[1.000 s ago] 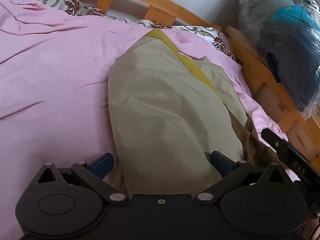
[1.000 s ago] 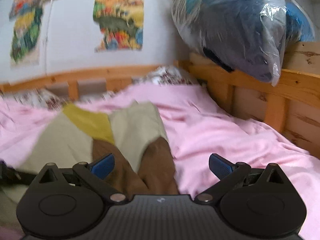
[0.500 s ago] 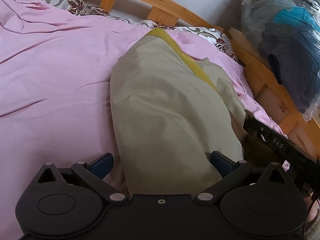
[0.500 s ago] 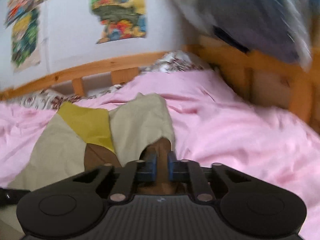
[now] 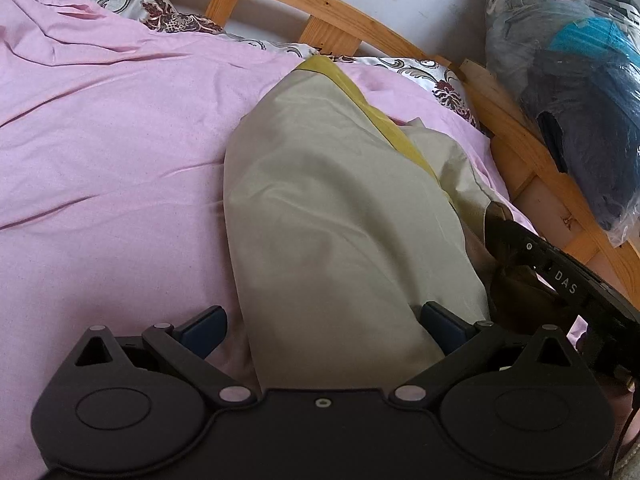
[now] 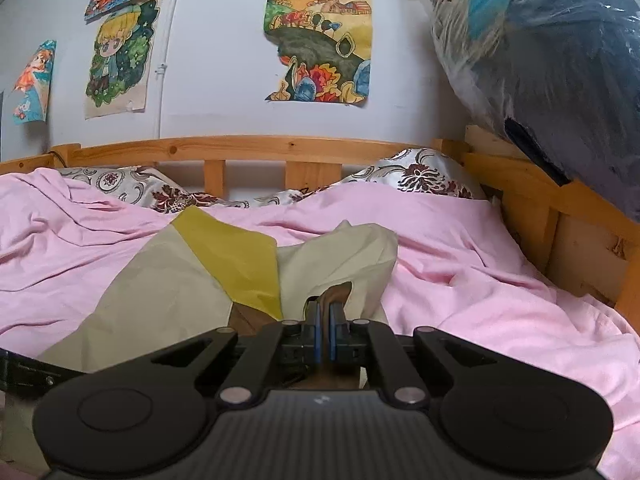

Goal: Fold large clothes
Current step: 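Grasp the brown fabric edge of the bundle with the right gripper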

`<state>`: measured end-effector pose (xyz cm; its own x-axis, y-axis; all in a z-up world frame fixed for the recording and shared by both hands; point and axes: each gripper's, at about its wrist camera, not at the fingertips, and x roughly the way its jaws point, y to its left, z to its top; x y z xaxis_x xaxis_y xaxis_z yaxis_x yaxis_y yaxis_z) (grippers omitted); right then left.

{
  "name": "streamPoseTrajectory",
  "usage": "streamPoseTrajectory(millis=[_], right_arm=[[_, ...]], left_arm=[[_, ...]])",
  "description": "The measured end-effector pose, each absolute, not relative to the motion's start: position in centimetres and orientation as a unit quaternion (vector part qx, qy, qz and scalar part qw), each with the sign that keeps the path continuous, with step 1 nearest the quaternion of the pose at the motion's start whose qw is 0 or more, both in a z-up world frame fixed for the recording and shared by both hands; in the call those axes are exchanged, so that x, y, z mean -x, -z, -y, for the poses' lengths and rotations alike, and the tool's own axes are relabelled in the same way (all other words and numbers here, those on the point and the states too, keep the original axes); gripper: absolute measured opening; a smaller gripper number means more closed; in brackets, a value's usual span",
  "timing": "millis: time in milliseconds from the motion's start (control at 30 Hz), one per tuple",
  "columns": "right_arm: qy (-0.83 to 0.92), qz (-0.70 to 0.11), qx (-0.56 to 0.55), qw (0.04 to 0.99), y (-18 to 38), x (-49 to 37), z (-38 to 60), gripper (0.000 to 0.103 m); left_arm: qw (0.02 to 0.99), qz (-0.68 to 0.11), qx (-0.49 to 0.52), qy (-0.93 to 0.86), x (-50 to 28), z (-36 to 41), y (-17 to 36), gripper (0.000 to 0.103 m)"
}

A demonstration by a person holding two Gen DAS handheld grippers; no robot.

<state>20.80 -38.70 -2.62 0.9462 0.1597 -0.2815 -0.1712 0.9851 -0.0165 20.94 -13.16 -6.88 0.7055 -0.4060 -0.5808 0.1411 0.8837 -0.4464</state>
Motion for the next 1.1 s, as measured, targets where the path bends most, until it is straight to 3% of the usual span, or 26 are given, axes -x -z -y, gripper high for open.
streamPoseTrajectory(millis=[133,233,267,300,500,833,933,1000,1100], right_arm=[[-0.051,-0.167,-0.012,0.985,2.9,-21.6,39.9,0.007],[-0.040,-0.189,-0.057,0.980,3.5,-22.2,41.4,0.029],[-0.043,-0.195,-0.073,0.977,3.7,-22.3,41.9,0.043],[-0.046,-0.203,-0.092,0.974,3.9,-22.5,42.5,0.050],[-0.073,-0.240,-0.174,0.952,5.2,-23.2,44.9,0.053],[-0.072,-0.290,-0.173,0.939,5.0,-23.2,44.5,0.060],[-0.069,-0.285,-0.177,0.939,5.0,-23.0,44.4,0.057],[-0.069,-0.283,-0.167,0.942,5.0,-22.6,44.3,0.035],[-0.066,-0.262,-0.111,0.956,4.4,-21.9,43.0,0.024]], left_arm=[[0.905,-0.352,0.188,0.151,-20.9,13.1,6.9,0.102],[0.904,-0.352,0.188,0.151,-20.9,13.1,6.9,0.102],[0.904,-0.352,0.188,0.152,-20.9,13.1,6.9,0.102],[0.904,-0.352,0.188,0.152,-20.9,13.1,6.9,0.102],[0.905,-0.352,0.188,0.151,-20.9,13.2,6.9,0.102],[0.905,-0.352,0.188,0.151,-20.9,13.2,6.9,0.102],[0.903,-0.352,0.190,0.153,-21.0,13.1,6.9,0.102],[0.903,-0.353,0.190,0.154,-21.0,13.1,7.0,0.102],[0.903,-0.353,0.192,0.154,-21.0,13.1,7.0,0.102]])
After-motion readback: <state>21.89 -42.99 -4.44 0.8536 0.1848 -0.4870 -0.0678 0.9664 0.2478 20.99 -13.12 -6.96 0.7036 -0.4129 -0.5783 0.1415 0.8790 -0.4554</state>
